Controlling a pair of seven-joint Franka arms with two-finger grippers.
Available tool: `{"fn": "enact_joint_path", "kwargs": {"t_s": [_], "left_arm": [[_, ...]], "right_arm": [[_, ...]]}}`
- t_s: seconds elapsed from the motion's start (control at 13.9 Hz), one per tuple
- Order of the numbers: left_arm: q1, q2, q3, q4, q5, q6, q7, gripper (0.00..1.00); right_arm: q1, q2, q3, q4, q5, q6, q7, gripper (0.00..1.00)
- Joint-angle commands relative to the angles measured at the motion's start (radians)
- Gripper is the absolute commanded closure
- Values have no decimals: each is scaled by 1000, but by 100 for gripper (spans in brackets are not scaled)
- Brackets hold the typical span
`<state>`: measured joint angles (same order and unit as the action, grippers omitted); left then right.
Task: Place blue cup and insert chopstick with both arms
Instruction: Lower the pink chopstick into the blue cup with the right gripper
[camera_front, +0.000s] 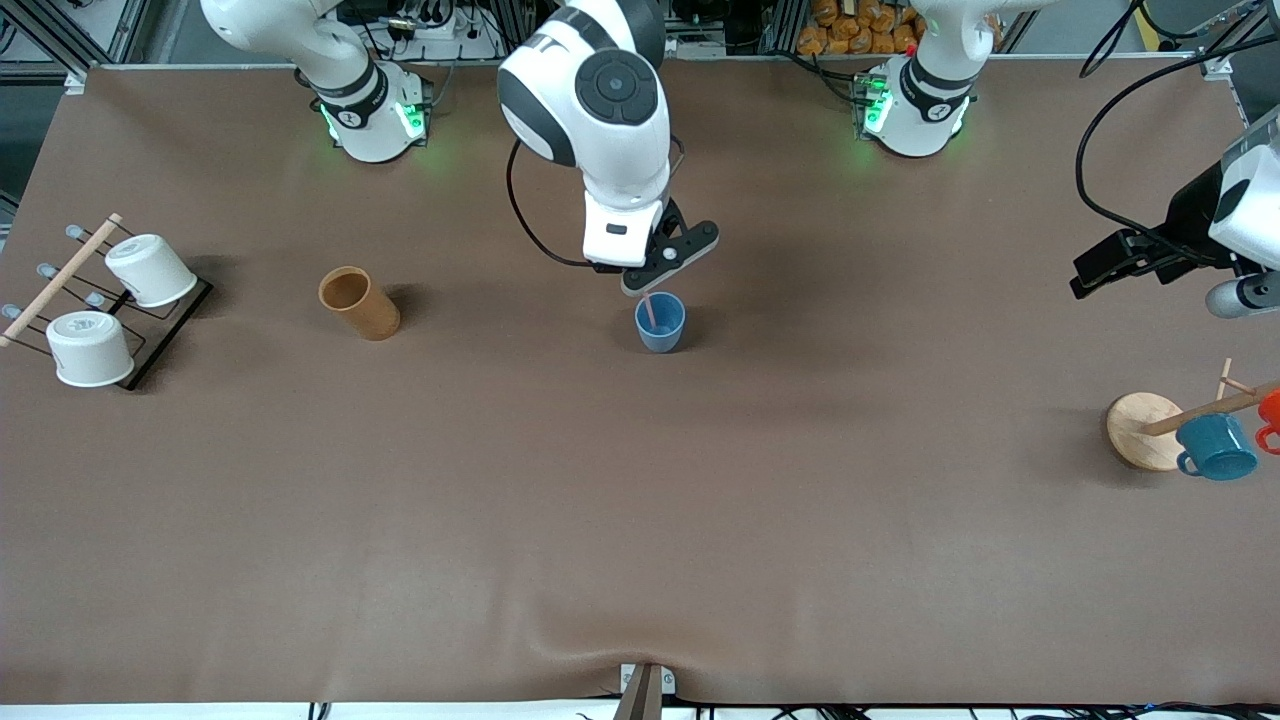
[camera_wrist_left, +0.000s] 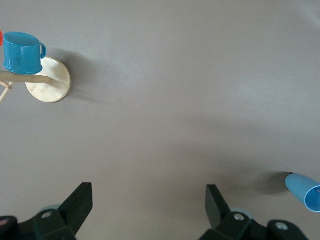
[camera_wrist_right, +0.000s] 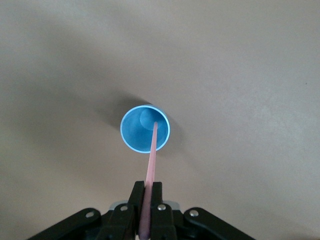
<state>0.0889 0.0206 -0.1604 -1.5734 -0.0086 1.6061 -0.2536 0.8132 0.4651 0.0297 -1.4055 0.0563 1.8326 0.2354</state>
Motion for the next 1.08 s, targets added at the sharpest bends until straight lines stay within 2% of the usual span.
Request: {"fn": "enact_joint_path", "kwargs": {"t_s": [0.0,0.57,0.65,0.72,1.01], "left_arm": [[6,-5,1,-5,-19,5,27,0],[8,-7,1,-4,-19,5,27,0],[8,-7,1,-4,-19,5,27,0],[8,-7,1,-4,-19,5,27,0],[8,-7,1,-4,-19,5,27,0]], "right_arm": [[9,44,-5,25,7,-10,33,100],[7,89,-5,13,5,37,44,100],[7,90,-5,13,4,43,44,63],[6,90,-7,13,-3,50,44,1],[3,78,-8,16,-10,47,44,0]]}}
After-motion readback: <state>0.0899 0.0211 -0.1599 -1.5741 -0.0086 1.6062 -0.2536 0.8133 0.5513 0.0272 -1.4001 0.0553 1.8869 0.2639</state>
